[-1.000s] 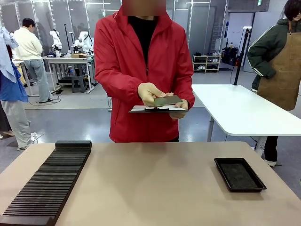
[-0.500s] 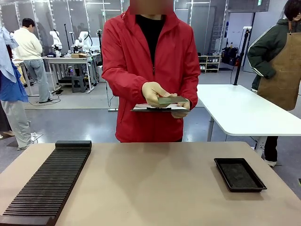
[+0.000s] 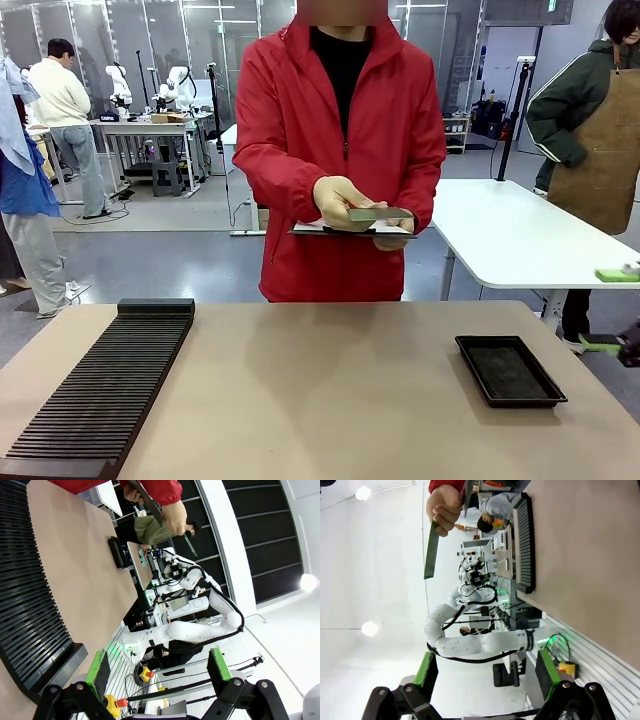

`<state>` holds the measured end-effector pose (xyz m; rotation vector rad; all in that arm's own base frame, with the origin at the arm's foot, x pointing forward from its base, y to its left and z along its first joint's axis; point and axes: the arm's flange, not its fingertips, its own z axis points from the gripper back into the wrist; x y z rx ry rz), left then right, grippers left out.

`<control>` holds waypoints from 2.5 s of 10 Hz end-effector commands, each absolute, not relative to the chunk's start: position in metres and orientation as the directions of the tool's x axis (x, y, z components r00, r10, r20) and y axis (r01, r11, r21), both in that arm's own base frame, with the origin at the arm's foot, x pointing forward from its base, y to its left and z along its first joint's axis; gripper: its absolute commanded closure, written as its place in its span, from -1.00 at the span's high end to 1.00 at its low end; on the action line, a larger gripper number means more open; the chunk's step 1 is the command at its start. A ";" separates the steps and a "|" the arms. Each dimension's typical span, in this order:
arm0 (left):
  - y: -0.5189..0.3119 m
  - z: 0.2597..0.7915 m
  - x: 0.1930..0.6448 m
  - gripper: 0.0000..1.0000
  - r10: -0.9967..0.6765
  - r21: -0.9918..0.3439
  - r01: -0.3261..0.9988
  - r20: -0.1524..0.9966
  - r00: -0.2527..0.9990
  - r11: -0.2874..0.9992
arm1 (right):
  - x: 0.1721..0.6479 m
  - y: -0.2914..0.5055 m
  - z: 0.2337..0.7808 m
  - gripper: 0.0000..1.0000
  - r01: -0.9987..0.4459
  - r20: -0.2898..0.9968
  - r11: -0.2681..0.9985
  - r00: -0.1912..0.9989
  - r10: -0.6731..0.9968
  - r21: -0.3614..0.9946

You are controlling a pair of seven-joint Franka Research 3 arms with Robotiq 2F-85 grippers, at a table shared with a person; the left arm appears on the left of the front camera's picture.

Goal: Inspect the PCB.
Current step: Pick up the Blank PCB that the human is holding.

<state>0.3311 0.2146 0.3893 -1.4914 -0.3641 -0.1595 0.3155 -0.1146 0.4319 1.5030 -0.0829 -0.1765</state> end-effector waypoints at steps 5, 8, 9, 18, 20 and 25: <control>0.215 0.392 0.330 1.00 0.118 -0.942 0.326 0.334 0.935 0.084 | 0.365 -0.036 0.495 1.00 0.221 -0.213 0.078 0.971 -0.105 0.972; 0.215 0.392 0.330 1.00 0.118 -0.942 0.326 0.334 0.935 0.084 | 0.386 0.008 0.520 1.00 0.219 -0.216 0.073 0.975 -0.054 0.973; 0.215 0.392 0.330 1.00 0.118 -0.942 0.326 0.334 0.935 0.084 | 0.391 0.024 0.524 1.00 0.235 -0.232 0.079 0.971 -0.049 0.969; 0.215 0.392 0.330 1.00 0.118 -0.942 0.326 0.334 0.935 0.084 | 0.407 0.110 0.520 1.00 0.208 -0.212 0.056 0.975 0.069 0.976; 0.215 0.392 0.330 1.00 0.118 -0.942 0.326 0.334 0.935 0.084 | 0.408 0.117 0.519 0.90 0.214 -0.218 0.052 0.972 0.084 0.975; 0.215 0.392 0.330 1.00 0.118 -0.942 0.326 0.334 0.935 0.084 | 0.416 0.125 0.513 -0.13 0.219 -0.221 0.028 0.970 0.104 0.975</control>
